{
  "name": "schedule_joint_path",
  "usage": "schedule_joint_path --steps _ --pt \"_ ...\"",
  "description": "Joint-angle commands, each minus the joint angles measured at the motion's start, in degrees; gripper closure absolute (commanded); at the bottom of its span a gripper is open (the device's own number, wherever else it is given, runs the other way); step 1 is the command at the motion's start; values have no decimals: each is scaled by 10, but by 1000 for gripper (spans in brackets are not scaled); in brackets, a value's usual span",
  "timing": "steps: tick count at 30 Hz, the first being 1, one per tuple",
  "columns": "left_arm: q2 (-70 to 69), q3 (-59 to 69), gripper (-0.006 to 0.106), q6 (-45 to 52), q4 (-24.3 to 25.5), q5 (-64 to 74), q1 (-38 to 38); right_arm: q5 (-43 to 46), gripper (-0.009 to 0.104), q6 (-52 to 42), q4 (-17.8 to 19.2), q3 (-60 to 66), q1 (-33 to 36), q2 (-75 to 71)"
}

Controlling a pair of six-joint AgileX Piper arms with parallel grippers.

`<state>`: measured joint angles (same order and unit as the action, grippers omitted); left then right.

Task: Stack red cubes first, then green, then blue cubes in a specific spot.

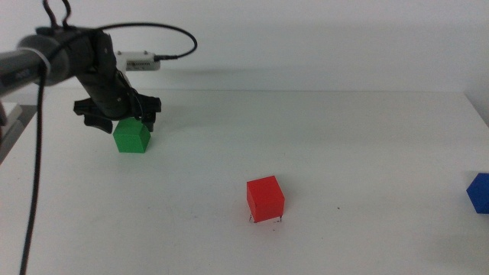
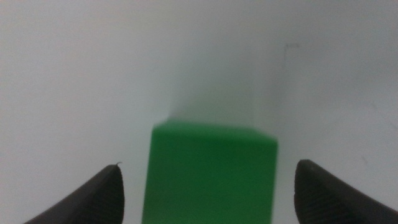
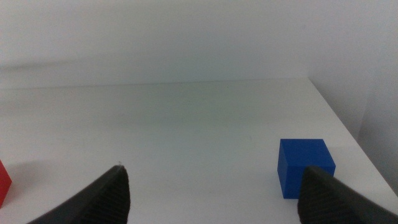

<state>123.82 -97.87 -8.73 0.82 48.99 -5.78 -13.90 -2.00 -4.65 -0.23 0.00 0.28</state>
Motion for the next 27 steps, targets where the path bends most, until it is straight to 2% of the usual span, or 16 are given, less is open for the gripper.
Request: schedule_joint_path --steps 1,4,7,8,11,14,17,21,27 --pt "17 -1 7 19 -3 -38 1 6 2 -4 5 2 1 -3" --pt "30 -1 18 30 -4 -48 4 6 2 -4 5 2 1 -3" --pt "27 -1 45 30 -23 -48 7 6 2 -4 5 2 1 -3" --pt "21 -1 57 30 -28 -44 7 6 2 -4 5 2 1 -3" --pt "-18 0 85 2 -43 12 -4 6 2 -4 5 2 1 -3" --pt "-82 18 102 -79 -4 61 -61 6 2 -4 5 2 1 -3" --pt "-154 50 102 -198 47 76 -157 6 2 -4 5 2 1 -3" --pt "-179 53 102 -336 68 105 -287 6 2 -4 5 2 1 -3" --pt "-155 53 102 -413 109 99 -375 6 2 -4 5 2 1 -3"
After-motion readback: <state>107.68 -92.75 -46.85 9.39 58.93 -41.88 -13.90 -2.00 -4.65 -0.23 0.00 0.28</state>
